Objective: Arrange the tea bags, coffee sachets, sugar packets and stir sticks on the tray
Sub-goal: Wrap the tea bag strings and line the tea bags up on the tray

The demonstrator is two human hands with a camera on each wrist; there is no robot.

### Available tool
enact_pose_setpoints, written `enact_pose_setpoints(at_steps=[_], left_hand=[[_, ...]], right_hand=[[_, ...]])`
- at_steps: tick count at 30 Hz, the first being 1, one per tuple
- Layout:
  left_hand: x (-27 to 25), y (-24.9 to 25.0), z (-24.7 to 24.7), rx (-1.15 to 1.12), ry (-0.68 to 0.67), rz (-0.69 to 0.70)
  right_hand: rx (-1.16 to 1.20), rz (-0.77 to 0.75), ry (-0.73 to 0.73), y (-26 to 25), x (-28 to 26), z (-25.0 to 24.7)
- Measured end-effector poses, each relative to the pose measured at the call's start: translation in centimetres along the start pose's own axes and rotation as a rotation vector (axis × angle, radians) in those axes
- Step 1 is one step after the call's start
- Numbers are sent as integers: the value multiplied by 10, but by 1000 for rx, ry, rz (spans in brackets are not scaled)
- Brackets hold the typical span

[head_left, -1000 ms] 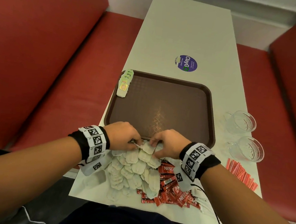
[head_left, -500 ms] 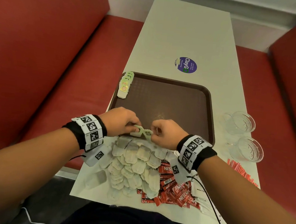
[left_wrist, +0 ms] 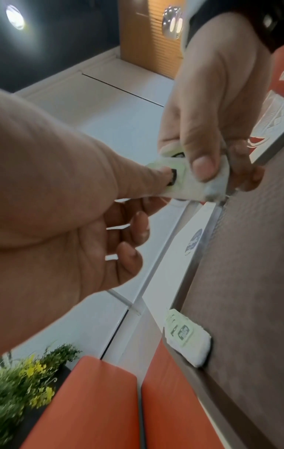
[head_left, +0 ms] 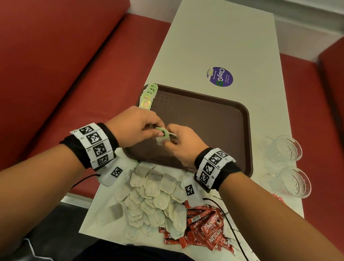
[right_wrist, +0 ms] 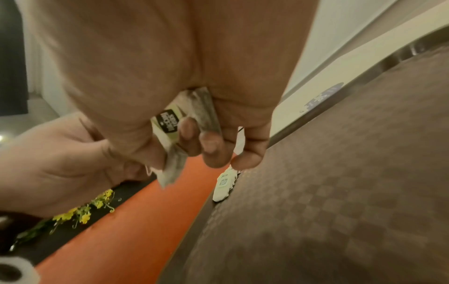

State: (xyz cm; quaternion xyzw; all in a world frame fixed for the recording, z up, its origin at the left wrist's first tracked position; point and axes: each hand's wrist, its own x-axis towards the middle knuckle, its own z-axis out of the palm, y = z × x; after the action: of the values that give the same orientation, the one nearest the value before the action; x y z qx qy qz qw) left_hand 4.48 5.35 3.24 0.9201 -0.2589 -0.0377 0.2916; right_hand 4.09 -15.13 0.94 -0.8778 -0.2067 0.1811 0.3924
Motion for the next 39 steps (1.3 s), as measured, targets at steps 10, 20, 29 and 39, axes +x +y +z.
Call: enact_pose_setpoints(at_steps=[10,20,29,39], left_hand=[[4,-39,9,-381,43,-290],[60,-115,6,-27,13,-734],[81,-128,11,175,-4,-788],[114,-97,27,413,-95,-694]], right_hand=[[68,26,78,-2,22,2],[85,84,76,8,20,1],[39,101,78,23,12,-1],[90,109,69,18,10,-3]])
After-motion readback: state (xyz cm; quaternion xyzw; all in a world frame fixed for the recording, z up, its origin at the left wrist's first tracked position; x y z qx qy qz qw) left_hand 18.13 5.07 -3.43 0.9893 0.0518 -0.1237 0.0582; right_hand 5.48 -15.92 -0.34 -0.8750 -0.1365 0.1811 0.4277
